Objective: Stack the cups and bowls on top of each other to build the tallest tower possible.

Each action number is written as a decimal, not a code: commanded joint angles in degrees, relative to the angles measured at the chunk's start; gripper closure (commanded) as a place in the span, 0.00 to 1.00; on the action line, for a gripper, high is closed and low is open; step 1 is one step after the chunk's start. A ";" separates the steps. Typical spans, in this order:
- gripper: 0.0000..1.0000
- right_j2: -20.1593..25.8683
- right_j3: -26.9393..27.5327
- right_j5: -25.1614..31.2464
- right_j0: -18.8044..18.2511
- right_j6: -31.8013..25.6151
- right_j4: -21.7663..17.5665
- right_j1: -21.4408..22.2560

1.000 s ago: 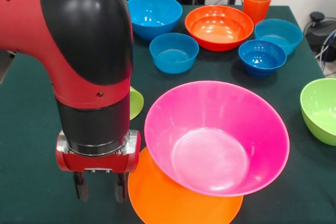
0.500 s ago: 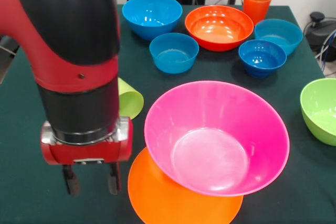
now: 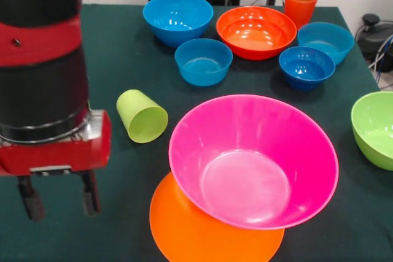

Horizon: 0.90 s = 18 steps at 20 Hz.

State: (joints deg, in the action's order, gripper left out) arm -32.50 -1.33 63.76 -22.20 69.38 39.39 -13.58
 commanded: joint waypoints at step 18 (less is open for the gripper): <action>0.00 6.55 -32.70 12.17 12.70 -4.29 -7.38 27.95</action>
State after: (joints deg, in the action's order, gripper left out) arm -33.80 -16.47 74.65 -12.75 69.26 37.75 5.64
